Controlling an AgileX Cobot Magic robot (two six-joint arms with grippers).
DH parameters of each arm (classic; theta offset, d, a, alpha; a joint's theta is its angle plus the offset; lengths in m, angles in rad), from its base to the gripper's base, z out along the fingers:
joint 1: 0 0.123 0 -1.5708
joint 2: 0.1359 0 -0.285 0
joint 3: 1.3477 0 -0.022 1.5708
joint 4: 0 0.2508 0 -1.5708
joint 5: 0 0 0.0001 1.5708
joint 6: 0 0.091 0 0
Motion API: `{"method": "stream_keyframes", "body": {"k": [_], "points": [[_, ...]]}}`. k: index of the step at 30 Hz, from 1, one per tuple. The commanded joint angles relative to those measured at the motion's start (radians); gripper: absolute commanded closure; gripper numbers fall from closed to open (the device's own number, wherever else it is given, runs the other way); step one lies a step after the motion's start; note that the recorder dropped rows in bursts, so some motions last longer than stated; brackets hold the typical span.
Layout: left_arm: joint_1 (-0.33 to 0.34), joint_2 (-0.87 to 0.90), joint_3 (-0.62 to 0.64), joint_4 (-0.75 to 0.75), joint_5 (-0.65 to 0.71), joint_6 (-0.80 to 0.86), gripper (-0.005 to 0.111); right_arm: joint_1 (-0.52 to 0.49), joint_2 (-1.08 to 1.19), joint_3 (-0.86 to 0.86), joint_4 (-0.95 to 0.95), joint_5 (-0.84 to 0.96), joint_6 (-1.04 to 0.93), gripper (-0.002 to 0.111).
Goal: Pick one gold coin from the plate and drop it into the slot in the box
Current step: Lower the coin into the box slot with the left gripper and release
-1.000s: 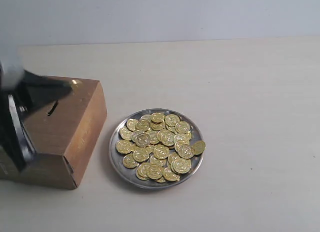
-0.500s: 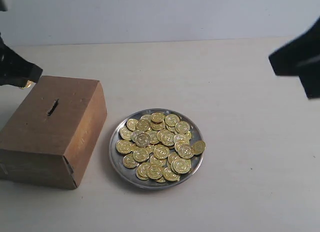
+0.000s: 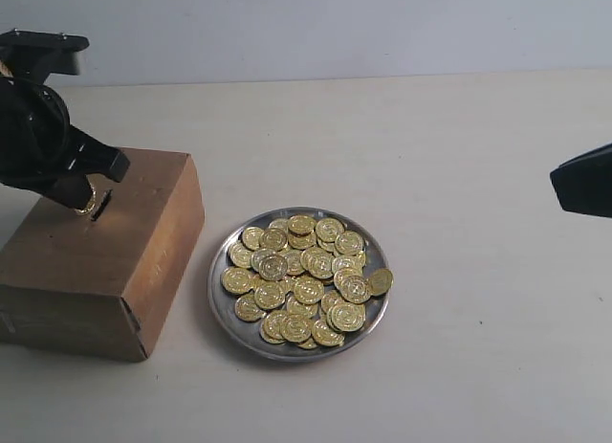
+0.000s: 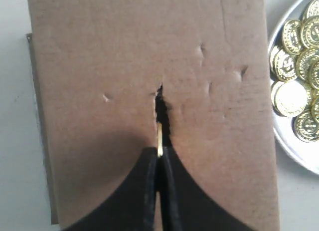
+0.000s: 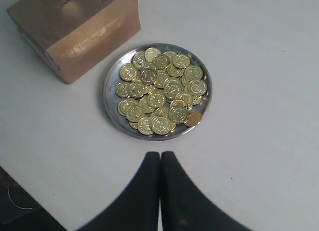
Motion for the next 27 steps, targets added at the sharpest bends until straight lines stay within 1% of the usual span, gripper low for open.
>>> {"method": "stream_keyframes", "body": {"k": [1, 13, 27], "points": [[0.002, 0.0, -0.008, -0.051, -0.031, 0.026, 0.107, -0.001, -0.004, 0.005, -0.001, -0.023, 0.0, 0.108], [0.002, 0.0, -0.008, -0.047, -0.077, 0.026, 0.107, -0.001, -0.004, 0.005, -0.001, -0.023, 0.0, 0.108], [0.002, 0.0, -0.008, -0.032, -0.068, 0.017, 0.107, -0.001, -0.004, 0.005, 0.019, -0.023, 0.0, 0.108]]}}
